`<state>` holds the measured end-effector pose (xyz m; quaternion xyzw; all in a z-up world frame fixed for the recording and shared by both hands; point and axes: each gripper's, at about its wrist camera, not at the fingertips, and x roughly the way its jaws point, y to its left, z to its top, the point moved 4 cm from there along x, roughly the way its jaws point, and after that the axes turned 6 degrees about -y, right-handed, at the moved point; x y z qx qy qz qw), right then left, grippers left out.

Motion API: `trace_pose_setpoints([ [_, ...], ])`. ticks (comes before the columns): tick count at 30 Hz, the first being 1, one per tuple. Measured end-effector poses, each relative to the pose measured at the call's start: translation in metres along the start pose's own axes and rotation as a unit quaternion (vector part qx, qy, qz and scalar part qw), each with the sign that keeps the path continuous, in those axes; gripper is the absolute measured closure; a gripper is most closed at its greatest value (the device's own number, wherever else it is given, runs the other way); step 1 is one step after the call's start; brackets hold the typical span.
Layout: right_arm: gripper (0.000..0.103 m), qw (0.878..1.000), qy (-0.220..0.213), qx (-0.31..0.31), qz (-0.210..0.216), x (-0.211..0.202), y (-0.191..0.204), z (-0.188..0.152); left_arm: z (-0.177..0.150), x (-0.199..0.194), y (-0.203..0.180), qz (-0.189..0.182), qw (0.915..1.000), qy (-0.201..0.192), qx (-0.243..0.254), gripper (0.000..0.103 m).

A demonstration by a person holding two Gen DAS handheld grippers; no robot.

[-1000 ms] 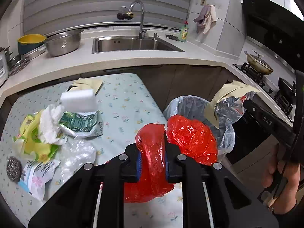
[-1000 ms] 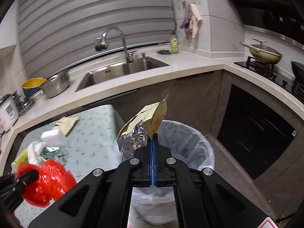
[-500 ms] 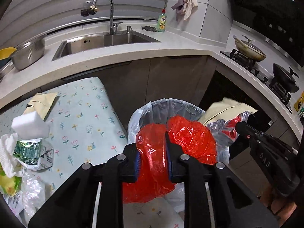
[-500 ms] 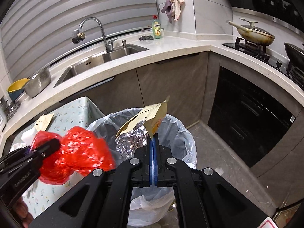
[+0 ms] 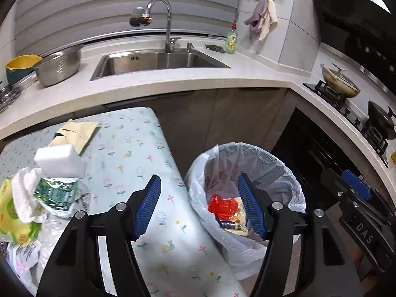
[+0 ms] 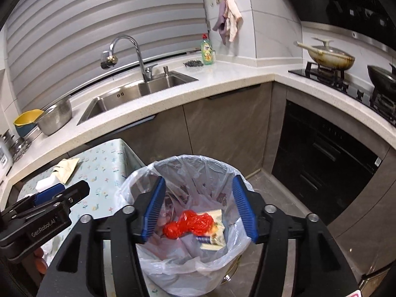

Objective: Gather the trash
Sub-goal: 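Open both tools to drop the red bag and foil packet into the bin, then move both tools back over the remaining trash on the table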

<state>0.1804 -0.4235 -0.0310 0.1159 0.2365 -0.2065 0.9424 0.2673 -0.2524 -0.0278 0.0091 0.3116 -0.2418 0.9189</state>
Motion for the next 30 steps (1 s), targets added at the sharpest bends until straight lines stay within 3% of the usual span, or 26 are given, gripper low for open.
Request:
trace_pose_setpoints([
  [9, 0.038, 0.999, -0.018, -0.018, 0.041, -0.035, 0.05, 0.008, 0.008, -0.049, 0.044, 0.052, 0.9981, -0.033, -0.006, 0.037],
  [15, 0.032, 0.996, -0.025, -0.046, 0.078, -0.058, 0.104, 0.006, 0.007, -0.088, 0.091, 0.106, 0.9925, -0.053, -0.029, 0.025],
  [20, 0.03, 0.991, -0.016, -0.069, 0.113, -0.07, 0.153, -0.006, -0.005, -0.116, 0.138, 0.15, 0.9865, -0.052, -0.041, 0.017],
  [30, 0.025, 0.983, 0.024, -0.098, 0.155, -0.074, 0.236, -0.05, -0.053, -0.153, 0.233, 0.225, 0.9723, -0.016, -0.062, 0.014],
])
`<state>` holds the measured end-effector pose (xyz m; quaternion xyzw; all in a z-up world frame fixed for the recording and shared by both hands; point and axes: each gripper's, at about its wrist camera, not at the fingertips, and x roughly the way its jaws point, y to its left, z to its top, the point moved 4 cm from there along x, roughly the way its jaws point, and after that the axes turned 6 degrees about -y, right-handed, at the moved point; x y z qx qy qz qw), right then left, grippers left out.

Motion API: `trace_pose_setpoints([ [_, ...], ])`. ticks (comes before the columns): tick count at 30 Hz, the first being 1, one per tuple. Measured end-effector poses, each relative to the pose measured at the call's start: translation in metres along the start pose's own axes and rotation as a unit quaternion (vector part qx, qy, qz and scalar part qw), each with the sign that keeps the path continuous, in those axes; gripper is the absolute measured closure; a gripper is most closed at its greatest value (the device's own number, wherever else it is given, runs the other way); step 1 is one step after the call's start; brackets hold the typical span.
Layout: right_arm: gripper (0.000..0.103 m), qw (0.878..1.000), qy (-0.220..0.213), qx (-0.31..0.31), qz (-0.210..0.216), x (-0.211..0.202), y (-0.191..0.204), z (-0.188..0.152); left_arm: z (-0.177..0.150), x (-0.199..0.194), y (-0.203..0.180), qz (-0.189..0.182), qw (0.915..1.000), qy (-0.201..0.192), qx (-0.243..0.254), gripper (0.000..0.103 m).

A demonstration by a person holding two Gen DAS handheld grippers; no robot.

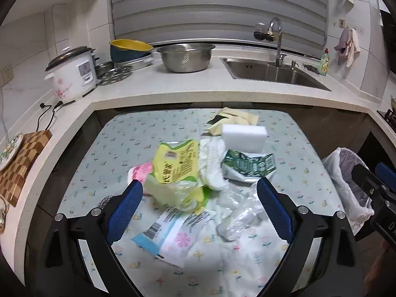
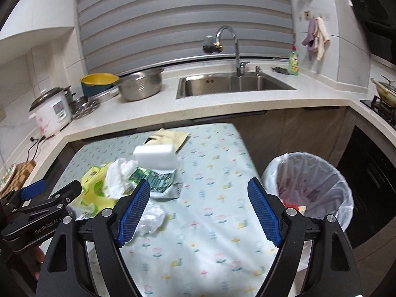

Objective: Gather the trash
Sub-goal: 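Move both tools back over the remaining trash on the table, then grasp the blue-white barcode package with the left tool while the right tool grasps a clear plastic bag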

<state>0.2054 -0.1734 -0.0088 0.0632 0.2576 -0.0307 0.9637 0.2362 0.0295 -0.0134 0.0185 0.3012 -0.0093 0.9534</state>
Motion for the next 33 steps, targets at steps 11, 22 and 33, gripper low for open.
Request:
trace_pose_setpoints([
  [11, 0.019, 0.998, 0.059, -0.006, 0.02, 0.042, 0.056, -0.046, -0.041, 0.021, 0.056, 0.027, 0.999, 0.035, -0.009, 0.01],
  [22, 0.019, 0.993, 0.113, -0.004, 0.02, 0.096, 0.082, -0.079, -0.07, 0.046, 0.074, 0.002, 0.9968, 0.064, -0.047, 0.01],
  [33, 0.019, 0.99, 0.137, -0.002, 0.02, 0.125, 0.088, -0.092, -0.084, 0.077, 0.065, -0.047, 0.9936, 0.09, -0.048, 0.009],
])
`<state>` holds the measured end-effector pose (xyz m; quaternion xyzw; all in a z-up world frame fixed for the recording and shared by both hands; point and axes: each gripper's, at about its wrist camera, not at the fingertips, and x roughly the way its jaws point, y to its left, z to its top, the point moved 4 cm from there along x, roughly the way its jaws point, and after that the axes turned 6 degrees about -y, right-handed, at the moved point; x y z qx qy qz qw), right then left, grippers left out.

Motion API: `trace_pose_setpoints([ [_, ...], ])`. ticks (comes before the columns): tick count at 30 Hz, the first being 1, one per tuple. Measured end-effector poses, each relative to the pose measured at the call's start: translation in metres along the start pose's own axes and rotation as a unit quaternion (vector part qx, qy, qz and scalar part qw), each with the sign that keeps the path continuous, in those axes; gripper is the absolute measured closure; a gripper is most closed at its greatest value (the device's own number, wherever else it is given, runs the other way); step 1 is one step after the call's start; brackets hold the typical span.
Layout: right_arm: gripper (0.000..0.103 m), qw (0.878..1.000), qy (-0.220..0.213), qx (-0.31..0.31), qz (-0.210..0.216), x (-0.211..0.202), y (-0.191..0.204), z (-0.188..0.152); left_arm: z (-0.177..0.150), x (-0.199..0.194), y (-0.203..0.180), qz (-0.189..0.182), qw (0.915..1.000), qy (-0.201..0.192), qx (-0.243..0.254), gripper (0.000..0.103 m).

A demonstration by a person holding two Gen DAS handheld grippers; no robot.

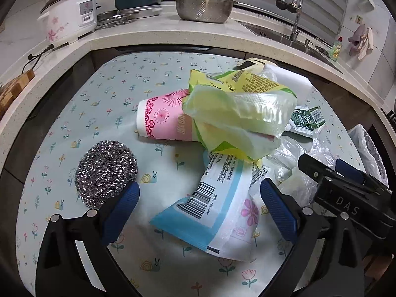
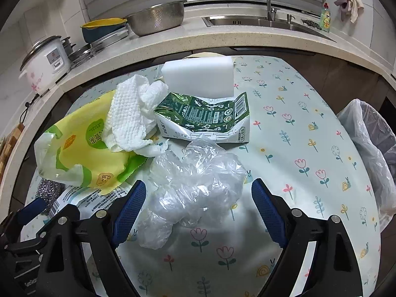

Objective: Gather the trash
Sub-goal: 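Grasp the blue-white barcode package with the left tool while the right tool grasps a clear plastic bag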

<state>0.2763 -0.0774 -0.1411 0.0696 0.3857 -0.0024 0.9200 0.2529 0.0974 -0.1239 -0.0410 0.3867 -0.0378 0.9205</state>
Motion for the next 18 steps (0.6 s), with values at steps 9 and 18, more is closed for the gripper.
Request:
trace_pose_setpoints([
  [9, 0.044, 1.0, 0.004, -0.002, 0.015, 0.001, -0.004, -0.006, -0.005, 0.017, 0.0, -0.02, 0.9996, 0.019, -0.007, 0.019],
  [18, 0.062, 1.0, -0.02, -0.016, 0.012, -0.025, -0.012, -0.003, -0.007, 0.003, -0.008, -0.028, 0.9995, 0.014, -0.001, 0.035],
])
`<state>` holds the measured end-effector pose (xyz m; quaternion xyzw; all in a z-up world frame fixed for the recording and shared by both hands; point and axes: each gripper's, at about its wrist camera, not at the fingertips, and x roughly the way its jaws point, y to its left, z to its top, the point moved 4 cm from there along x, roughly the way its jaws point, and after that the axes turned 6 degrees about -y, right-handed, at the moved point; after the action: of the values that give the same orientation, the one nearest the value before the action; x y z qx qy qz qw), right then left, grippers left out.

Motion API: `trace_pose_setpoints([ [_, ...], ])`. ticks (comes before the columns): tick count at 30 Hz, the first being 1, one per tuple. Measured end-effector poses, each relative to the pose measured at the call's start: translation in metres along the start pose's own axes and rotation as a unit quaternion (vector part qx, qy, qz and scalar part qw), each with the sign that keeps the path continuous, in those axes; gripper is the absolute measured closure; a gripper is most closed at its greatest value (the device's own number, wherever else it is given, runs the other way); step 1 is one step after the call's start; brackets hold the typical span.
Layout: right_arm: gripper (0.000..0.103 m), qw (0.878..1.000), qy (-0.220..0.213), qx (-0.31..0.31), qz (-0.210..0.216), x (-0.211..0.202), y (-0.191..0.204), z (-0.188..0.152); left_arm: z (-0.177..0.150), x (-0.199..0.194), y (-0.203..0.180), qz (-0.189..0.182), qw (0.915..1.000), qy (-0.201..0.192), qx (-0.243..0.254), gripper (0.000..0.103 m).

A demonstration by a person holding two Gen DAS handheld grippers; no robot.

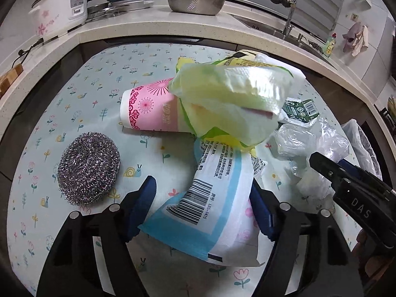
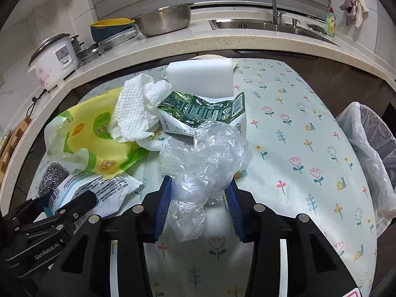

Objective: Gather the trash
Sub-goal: 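Grasp the blue-white barcode package with the left tool while the right tool grasps a clear plastic bag, then carry the barcode package and clear bag over the trash bin with both tools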

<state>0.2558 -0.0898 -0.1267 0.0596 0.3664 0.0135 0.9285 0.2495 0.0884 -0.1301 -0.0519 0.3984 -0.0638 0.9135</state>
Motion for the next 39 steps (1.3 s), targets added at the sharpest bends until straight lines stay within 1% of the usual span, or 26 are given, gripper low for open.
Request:
trace_pose_setpoints([
  [2, 0.062, 1.0, -0.007, 0.005, -0.001, -0.009, -0.006, 0.003, 0.0, -0.008, -0.004, -0.006, 1.0, -0.004, 0.003, 0.04],
  [11, 0.062, 0.998, -0.056, 0.028, -0.02, -0.062, -0.041, 0.019, 0.011, -0.048, -0.031, -0.031, 0.999, -0.031, 0.006, 0.042],
  [17, 0.062, 0.994, -0.093, 0.04, -0.038, -0.104, -0.07, 0.029, 0.02, -0.076, -0.064, -0.053, 0.9968, -0.056, 0.021, 0.042],
  [24, 0.062, 0.988, -0.131, 0.055, -0.065, -0.147, -0.111, 0.041, 0.032, -0.096, -0.117, -0.085, 0.9922, -0.077, 0.049, 0.042],
  [30, 0.062, 0.979, -0.16, 0.075, -0.098, -0.18, -0.159, 0.048, 0.046, -0.108, -0.176, -0.112, 0.9858, -0.094, 0.083, 0.042],
  [34, 0.062, 0.973, -0.175, 0.091, -0.123, -0.199, -0.197, 0.053, 0.052, -0.111, -0.215, -0.131, 0.9812, -0.099, 0.102, 0.042],
  [39, 0.062, 0.965, -0.186, 0.104, -0.154, -0.215, -0.24, 0.055, 0.058, -0.105, -0.265, -0.149, 0.9748, -0.103, 0.13, 0.042],
])
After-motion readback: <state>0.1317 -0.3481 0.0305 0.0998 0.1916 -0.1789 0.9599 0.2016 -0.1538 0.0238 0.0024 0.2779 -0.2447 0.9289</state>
